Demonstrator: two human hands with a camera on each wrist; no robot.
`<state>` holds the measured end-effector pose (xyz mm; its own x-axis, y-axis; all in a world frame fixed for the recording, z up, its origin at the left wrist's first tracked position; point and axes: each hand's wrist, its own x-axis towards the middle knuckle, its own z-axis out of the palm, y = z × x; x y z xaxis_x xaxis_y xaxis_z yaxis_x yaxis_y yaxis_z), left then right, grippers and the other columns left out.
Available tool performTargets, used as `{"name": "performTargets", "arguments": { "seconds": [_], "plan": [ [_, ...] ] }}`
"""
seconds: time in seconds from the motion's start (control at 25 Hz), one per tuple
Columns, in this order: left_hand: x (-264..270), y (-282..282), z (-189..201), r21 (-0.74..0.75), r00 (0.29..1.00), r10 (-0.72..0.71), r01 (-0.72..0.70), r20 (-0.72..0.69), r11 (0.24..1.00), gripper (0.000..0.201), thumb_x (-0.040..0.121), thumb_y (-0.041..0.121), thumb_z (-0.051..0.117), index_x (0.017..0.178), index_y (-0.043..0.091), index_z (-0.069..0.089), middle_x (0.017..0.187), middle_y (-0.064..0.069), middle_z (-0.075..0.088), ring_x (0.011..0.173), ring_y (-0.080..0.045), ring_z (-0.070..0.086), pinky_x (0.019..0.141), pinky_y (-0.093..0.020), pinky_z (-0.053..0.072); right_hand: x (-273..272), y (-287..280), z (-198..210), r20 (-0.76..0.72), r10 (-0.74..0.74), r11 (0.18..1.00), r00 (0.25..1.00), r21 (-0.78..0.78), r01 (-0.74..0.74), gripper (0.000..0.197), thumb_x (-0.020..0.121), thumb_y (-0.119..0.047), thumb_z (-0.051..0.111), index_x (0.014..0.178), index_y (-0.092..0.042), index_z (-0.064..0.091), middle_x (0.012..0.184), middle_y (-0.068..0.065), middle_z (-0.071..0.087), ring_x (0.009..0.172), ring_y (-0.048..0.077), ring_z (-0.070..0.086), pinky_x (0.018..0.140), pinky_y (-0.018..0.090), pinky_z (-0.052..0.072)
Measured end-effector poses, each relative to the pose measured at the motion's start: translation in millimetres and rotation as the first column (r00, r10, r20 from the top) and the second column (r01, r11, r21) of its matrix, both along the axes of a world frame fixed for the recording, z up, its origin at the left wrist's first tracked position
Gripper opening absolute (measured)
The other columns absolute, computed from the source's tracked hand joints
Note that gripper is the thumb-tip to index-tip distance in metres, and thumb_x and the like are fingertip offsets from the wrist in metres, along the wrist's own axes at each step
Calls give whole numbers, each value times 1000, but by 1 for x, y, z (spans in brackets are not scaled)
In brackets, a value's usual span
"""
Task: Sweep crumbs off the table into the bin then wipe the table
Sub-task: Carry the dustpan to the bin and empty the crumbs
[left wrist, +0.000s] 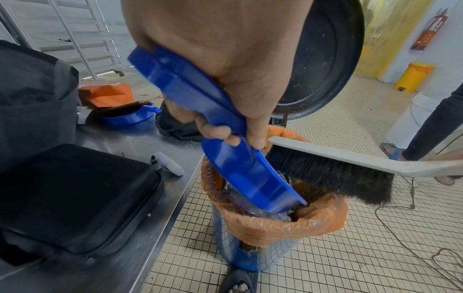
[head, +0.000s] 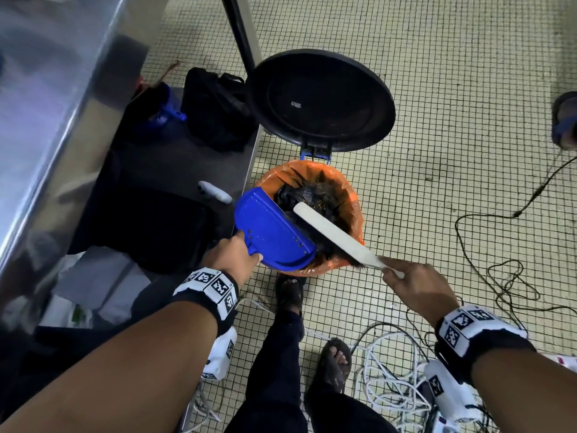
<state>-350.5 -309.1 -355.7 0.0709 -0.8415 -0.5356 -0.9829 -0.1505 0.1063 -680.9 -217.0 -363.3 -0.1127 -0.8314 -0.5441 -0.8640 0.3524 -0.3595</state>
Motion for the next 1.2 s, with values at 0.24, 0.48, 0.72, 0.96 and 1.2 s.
{"name": "performTargets", "arguments": {
  "seconds": [0.24, 0.48, 0.72, 0.96, 1.2],
  "plan": [
    [-4, -3, -2, -6, 1000, 7, -7, -6, 1000, 35, 84, 42, 66, 111, 23, 54, 95, -3, 68, 82, -27, 66, 72, -36, 55, 3, 1, -2, 1, 44, 998, 999, 47, -44, 34, 95, -46, 44, 127, -46, 56, 54, -8, 55, 56, 8, 53, 51, 25, 36],
    [-6, 1, -5, 18, 1000, -13, 13, -13, 1000, 42, 83, 47, 65, 116, 24, 52, 99, -4, 69, 89, -29, 66, 77, -39, 55, 23, -5, -13, 96, -110, 993, 989, -19, 113, 34, 95, -39, 48, 128, -38, 60, 54, -10, 51, 53, 11, 51, 55, 26, 39],
    [-5, 4, 0, 9, 999, -2, 2, -35, 1000, 43, 84, 46, 65, 119, 26, 50, 94, -2, 68, 84, -28, 66, 76, -38, 56, 37, -12, -19, 74, -138, 990, 988, 11, 138, 36, 96, -39, 46, 129, -35, 59, 70, 1, 62, 68, 22, 58, 62, 28, 44],
    [-6, 0, 1, 7, 1000, -8, 9, -24, 1000, 39, 84, 45, 64, 116, 27, 51, 91, -2, 68, 81, -28, 66, 75, -39, 57, 45, -20, -20, 149, -92, 994, 985, -48, 100, 36, 96, -40, 46, 129, -33, 60, 62, -1, 61, 59, 18, 55, 57, 27, 42],
    [-6, -3, 3, -20, 999, 7, -8, -54, 1000, 41, 84, 47, 66, 118, 27, 53, 95, -1, 69, 84, -26, 66, 72, -35, 55, 46, -18, -21, 138, -249, 966, 958, -32, 256, 37, 97, -36, 44, 133, -30, 56, 75, 8, 66, 74, 30, 63, 69, 35, 53]
  ]
}}
